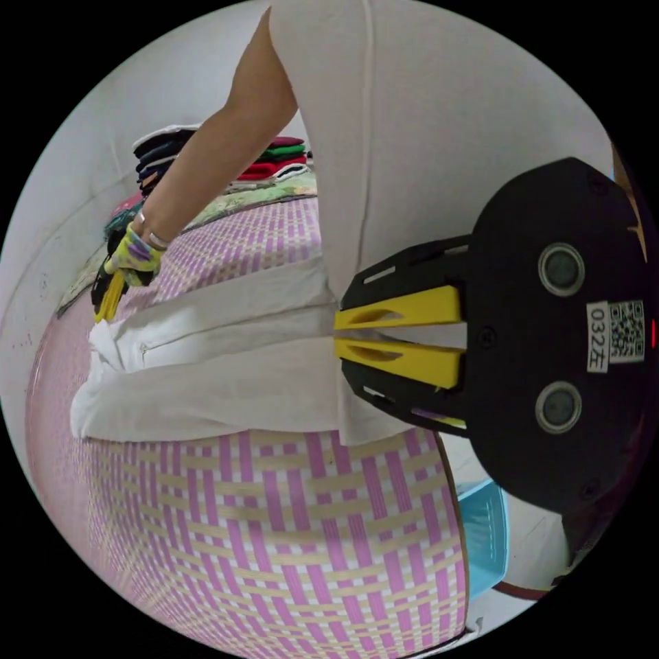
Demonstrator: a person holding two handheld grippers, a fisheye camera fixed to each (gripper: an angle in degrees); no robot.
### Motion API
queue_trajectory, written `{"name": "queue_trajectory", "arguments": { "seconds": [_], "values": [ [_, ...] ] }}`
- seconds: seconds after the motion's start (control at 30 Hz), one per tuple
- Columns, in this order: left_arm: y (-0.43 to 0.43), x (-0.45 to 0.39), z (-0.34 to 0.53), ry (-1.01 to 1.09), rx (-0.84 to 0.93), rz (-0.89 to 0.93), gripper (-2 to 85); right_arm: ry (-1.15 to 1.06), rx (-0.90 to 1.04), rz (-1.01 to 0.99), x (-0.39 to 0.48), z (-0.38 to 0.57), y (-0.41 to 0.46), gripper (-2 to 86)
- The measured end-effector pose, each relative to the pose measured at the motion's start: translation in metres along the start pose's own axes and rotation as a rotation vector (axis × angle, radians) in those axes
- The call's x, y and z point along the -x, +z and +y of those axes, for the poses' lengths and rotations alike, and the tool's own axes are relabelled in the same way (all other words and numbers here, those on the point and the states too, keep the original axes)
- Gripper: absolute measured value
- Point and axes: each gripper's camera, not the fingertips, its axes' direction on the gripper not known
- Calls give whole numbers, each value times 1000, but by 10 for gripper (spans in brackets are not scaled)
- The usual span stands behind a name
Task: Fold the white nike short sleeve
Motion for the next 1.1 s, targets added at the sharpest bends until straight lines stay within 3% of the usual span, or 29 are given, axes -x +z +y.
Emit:
{"name": "queue_trajectory", "arguments": {
  "seconds": [0.1,0.17,0.27,0.33,0.43,0.53,0.67,0.77,0.87,1.0,1.1],
  "values": [
    [-23,-2,36,19,-129,17,23,2,-54,5,-10,33,-21,69],
    [-45,12,66,-50,-232,-11,24,-76,7,-56,-4,59,-21,68],
    [-73,50,107,-159,-346,-37,33,-248,267,-167,15,120,5,67],
    [-76,75,124,-163,-388,14,48,-406,571,-244,33,180,44,68],
    [-57,87,119,-81,-342,72,68,-592,825,-180,52,252,86,80],
    [-32,84,109,-14,-273,73,83,-764,959,-91,69,309,117,95],
    [-16,80,109,15,-255,92,79,-885,1028,34,72,354,142,81],
    [-15,66,122,25,-269,49,39,-947,1019,17,75,373,139,11],
    [-27,41,148,28,-341,-33,25,-1023,975,-38,86,392,116,-2],
    [-25,0,187,14,-389,-277,5,-1311,852,-53,100,445,65,-6],
    [-1,2,207,-36,-346,-266,6,-1404,850,-46,88,484,56,-6]
  ]
}}
